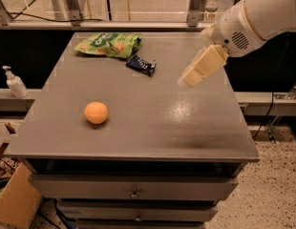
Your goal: Pick rxbar blueberry
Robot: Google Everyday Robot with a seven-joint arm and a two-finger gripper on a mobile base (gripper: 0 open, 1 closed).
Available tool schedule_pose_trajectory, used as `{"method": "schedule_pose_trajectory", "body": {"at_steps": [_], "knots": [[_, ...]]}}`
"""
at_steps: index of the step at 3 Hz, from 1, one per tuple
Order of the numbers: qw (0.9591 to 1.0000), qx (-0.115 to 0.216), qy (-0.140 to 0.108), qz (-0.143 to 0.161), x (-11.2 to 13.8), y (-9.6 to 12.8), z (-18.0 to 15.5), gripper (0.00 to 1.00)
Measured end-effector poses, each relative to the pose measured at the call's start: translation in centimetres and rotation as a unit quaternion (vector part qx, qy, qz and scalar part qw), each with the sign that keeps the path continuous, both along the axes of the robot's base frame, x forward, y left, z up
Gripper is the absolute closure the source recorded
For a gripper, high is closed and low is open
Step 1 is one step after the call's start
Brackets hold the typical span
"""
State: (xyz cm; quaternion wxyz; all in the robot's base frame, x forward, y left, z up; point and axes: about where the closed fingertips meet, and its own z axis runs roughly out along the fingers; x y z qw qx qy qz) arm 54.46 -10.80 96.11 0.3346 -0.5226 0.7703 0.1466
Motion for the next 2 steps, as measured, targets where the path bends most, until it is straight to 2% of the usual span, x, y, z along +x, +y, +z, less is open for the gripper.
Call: {"method": "schedule_pose_trajectory", "body": {"at_steps": [1,2], "knots": [[1.0,0.0,0.0,0.0,0.0,0.01,0.0,0.0],[0.9999,-0.011,-0.011,0.005,-0.12,0.25,-0.34,0.0]]}}
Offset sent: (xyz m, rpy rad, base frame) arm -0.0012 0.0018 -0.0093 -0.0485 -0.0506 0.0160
